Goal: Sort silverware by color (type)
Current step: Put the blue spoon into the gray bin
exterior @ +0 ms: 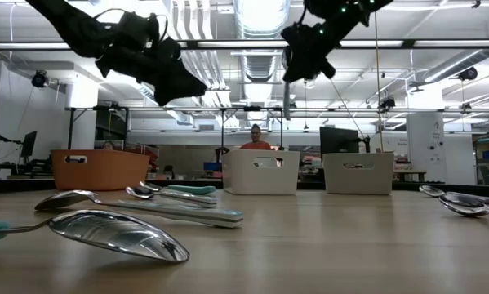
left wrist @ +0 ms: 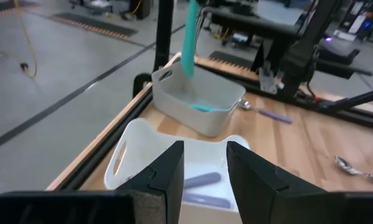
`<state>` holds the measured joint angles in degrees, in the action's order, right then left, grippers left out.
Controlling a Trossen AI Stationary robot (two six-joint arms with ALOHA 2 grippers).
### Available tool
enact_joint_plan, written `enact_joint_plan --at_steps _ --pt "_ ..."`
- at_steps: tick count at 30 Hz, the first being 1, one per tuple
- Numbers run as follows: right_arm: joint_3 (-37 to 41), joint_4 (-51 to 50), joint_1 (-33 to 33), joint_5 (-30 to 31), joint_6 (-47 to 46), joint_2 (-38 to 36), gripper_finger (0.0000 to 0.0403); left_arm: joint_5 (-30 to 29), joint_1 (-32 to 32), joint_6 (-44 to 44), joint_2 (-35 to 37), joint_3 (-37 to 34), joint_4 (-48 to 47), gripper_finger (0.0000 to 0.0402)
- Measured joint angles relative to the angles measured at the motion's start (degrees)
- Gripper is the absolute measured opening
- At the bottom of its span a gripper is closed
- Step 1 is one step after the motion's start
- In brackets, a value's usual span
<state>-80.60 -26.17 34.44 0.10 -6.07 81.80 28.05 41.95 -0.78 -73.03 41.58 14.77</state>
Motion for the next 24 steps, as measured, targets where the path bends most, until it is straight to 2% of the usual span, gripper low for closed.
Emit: enact_joint_plan --at_steps 6,11,13,17,24 --pt "13.49 18.45 -5.58 -0.05 5.40 -4.64 0.0029 -0.02 -1.27 0.05 0.00 -0.78 3.76 0.0102" --pt "20.29 26.75 -7.98 -0.55 8.99 -5.09 0.0029 0.00 -2.77 1.85 0.00 -0.52 4.57 0.0102" --pt "21.97 29.68 -8.32 -1.65 9.74 -5.00 0.0029 0.00 -3.41 2.13 0.01 -0.89 6.25 0.0102" --pt "24.08 34.08 -8.31 -8.16 10.02 -4.92 0.0029 0.00 -4.56 2.83 0.00 -0.94 8.24 0.0102" --pt "23.73 37.76 -8.27 -9.47 15.12 -4.92 0.0029 1.54 -5.19 4.01 -2.17 -0.47 13.03 0.0102"
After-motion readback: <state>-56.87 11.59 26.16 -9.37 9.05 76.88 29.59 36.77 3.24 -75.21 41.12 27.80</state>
